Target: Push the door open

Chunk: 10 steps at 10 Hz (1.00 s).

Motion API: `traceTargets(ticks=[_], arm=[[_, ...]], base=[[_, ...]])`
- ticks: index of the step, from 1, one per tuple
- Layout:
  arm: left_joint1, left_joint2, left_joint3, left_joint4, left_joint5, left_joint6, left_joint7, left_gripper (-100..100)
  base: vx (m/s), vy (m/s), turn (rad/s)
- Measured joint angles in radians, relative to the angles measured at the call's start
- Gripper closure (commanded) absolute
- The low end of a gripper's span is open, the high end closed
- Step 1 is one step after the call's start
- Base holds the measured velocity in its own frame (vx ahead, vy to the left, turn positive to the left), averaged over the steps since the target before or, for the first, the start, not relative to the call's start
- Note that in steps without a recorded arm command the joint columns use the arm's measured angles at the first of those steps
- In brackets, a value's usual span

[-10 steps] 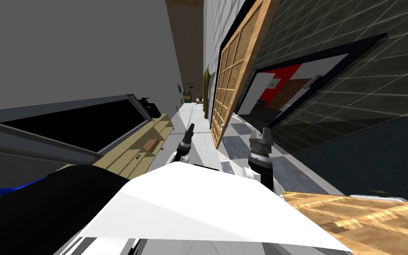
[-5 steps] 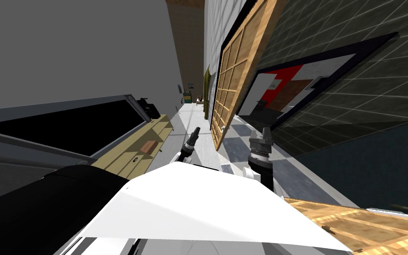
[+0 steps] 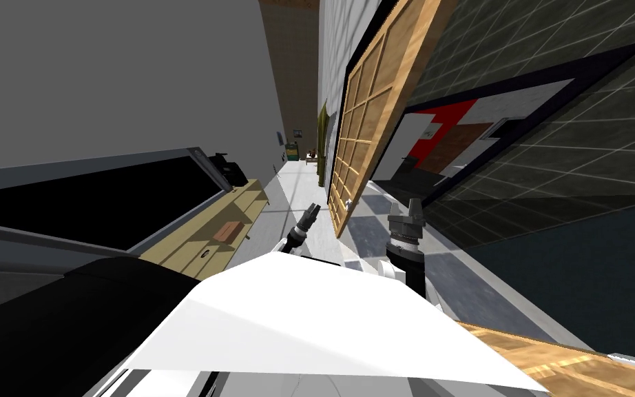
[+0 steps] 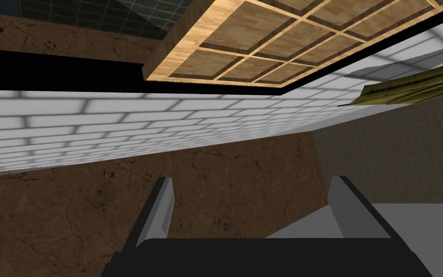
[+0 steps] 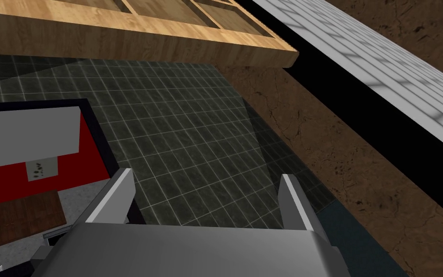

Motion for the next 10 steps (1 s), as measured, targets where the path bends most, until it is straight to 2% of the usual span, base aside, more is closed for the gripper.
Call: traceTargets(ticks=[2, 4, 6, 7, 10], arm=[[-0.018, 0.007, -0.029, 0.040, -0.012, -0.006, -0.036, -100], [-0.020, 0.024, -0.066, 0.079, -0.027, -0.025, -0.077, -100], [-0.046, 0.028, -0.090, 0.120, -0.037, -0.027, -0.108, -100], [-0.061, 0.031, -0.108, 0.155, -0.044, -0.035, -0.129, -100], [-0.069, 0.044, -0.171, 0.210, -0.071, -0.050, -0.199, -100]], base=[[0.135, 0.022, 0.016], [0.137, 0.017, 0.014], [0.114, -0.015, 0.017], [0.130, 0.007, 0.015], [0.146, 0.008, 0.015]])
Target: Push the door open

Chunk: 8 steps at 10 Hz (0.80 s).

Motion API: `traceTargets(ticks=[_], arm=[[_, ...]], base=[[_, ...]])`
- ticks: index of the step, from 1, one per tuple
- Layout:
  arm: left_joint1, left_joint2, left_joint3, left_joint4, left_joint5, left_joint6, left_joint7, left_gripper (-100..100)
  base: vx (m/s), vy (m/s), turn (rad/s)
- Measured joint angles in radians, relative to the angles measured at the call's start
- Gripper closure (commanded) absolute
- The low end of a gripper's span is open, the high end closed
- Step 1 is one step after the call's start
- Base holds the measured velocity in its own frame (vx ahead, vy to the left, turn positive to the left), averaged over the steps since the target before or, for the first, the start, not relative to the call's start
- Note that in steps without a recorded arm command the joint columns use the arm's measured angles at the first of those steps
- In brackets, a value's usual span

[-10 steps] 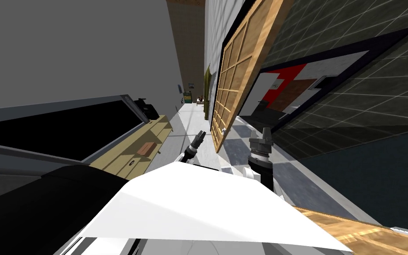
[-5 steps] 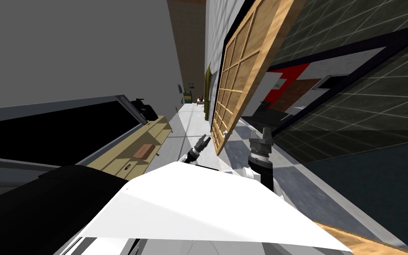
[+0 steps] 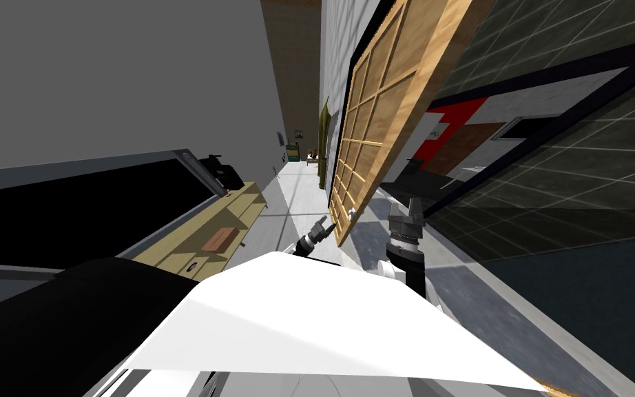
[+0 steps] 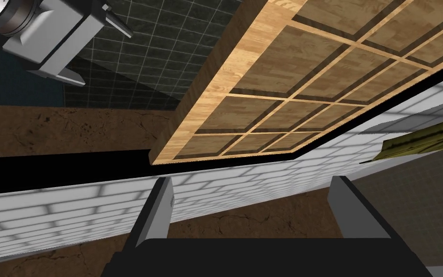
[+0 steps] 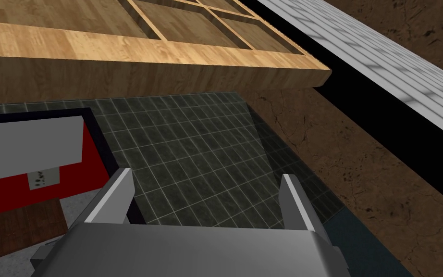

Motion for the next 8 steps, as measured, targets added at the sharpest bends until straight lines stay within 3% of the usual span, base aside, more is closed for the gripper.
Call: traceTargets(ticks=[4, 8], arm=[[-0.034, 0.016, -0.044, 0.078, -0.017, -0.020, -0.056, -100], [-0.062, 0.039, -0.114, 0.166, -0.045, -0.045, -0.137, -100]], base=[[0.106, 0.003, 0.013], [0.141, 0.001, 0.016]])
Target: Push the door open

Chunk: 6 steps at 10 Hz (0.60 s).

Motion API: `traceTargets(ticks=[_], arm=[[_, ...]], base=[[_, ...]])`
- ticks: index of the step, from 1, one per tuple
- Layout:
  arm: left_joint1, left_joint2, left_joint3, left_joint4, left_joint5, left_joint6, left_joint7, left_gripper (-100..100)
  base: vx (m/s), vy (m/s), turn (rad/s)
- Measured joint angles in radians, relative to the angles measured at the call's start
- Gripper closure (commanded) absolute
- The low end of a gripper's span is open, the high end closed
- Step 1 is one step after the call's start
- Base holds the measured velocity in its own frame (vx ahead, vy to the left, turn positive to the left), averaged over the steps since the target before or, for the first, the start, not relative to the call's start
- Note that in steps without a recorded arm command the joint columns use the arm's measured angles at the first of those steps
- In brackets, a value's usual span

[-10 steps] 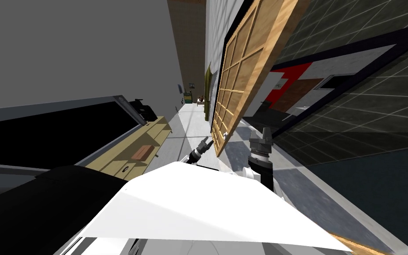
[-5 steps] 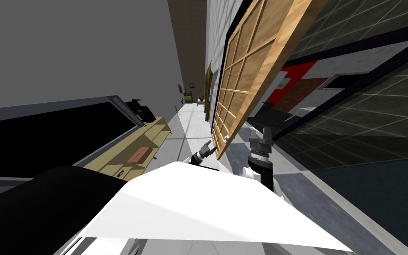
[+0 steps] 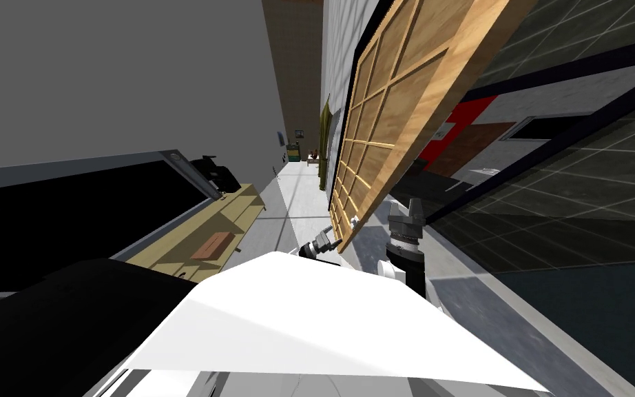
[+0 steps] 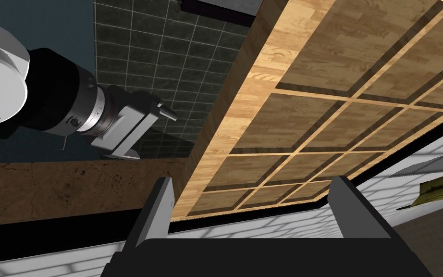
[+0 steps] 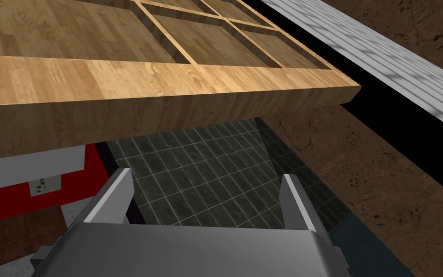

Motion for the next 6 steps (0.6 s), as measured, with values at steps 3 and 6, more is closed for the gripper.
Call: traceTargets(ticks=[3, 6], arm=[[-0.023, 0.003, -0.044, 0.065, -0.018, -0.016, -0.053, -100], [-0.053, 0.016, -0.098, 0.138, -0.040, -0.032, -0.116, -100]], base=[[0.129, 0.003, 0.016], [0.164, -0.003, 0.018]])
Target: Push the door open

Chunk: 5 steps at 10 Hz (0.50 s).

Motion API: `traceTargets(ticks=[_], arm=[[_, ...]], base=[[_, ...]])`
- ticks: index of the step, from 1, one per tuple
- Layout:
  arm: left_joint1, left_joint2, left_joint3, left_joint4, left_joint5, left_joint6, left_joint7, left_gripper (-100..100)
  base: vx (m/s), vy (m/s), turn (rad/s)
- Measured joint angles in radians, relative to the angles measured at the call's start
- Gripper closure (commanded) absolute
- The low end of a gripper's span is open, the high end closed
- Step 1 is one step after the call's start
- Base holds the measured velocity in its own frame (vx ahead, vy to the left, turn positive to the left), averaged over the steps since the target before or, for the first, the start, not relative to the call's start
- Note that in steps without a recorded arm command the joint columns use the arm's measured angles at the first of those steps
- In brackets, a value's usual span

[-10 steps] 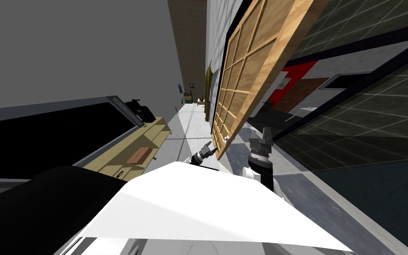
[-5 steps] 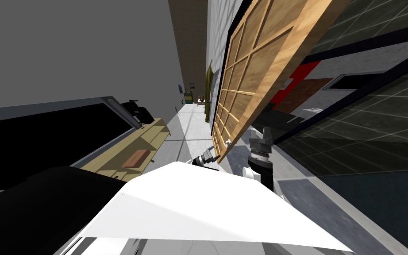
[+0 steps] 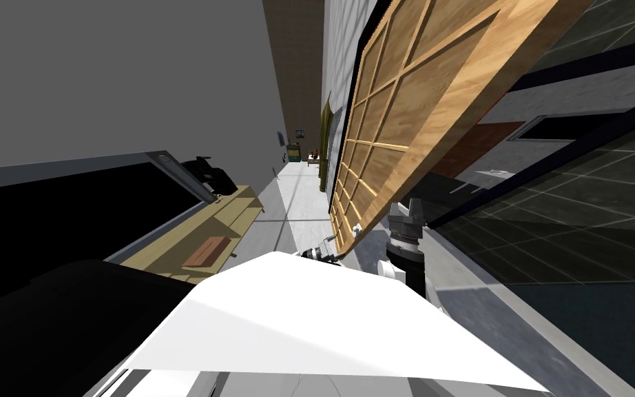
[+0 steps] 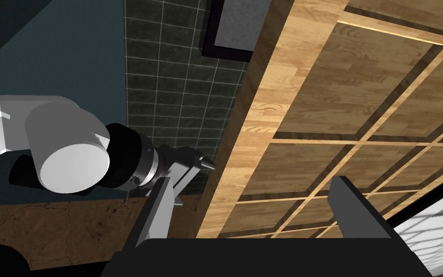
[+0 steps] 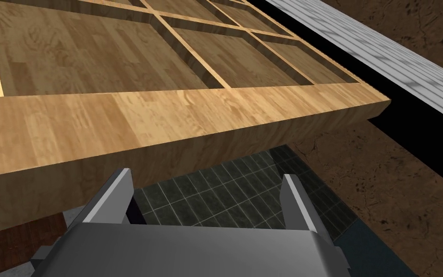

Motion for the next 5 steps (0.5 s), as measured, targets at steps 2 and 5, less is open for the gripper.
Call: traceTargets(ticks=[2, 5], arm=[[-0.017, 0.011, -0.038, 0.060, -0.015, -0.022, -0.049, -100], [-0.039, 0.025, -0.092, 0.116, -0.037, -0.030, -0.108, -100]], base=[[0.191, -0.002, -0.005], [0.176, -0.003, 0.030]])
